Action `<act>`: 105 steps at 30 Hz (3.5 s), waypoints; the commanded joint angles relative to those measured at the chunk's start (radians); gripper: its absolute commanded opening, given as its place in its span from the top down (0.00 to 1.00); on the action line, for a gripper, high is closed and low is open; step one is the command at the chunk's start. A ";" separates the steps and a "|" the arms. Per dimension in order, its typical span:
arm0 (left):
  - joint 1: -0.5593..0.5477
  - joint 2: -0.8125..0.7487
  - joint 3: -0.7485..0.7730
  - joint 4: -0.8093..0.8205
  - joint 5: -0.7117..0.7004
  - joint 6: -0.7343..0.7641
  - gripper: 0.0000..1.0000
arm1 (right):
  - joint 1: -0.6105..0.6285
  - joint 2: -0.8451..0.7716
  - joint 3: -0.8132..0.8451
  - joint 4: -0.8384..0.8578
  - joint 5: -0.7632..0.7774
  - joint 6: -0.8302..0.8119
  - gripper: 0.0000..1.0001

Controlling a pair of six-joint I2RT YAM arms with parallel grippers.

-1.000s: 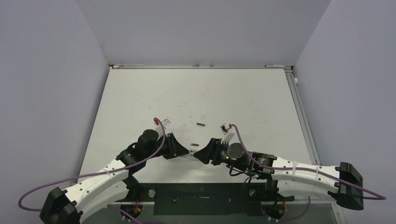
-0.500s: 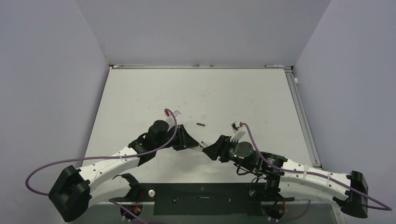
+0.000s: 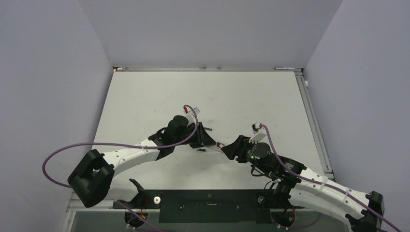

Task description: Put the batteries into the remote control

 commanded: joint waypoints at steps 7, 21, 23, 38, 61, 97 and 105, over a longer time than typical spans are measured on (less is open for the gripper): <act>-0.006 0.105 0.129 0.011 -0.030 0.086 1.00 | -0.048 0.003 -0.023 -0.085 0.046 -0.081 0.46; -0.006 0.090 0.211 -0.121 -0.123 0.190 1.00 | -0.085 -0.028 -0.029 -0.139 0.032 -0.102 0.46; -0.006 0.063 0.216 -0.146 -0.135 0.201 1.00 | -0.084 -0.027 -0.029 -0.153 0.026 -0.100 0.46; -0.005 -0.203 0.039 -0.201 -0.036 0.118 1.00 | -0.083 0.048 0.029 -0.222 -0.028 -0.145 0.49; 0.009 -0.556 -0.236 -0.249 -0.038 0.003 1.00 | 0.122 0.479 0.149 -0.211 0.022 -0.153 0.77; 0.026 -0.540 -0.269 -0.218 -0.009 0.000 1.00 | 0.001 0.631 0.115 -0.306 0.138 -0.145 0.91; 0.026 -0.541 -0.300 -0.174 0.006 -0.037 1.00 | -0.066 0.603 0.110 -0.312 0.160 -0.173 0.91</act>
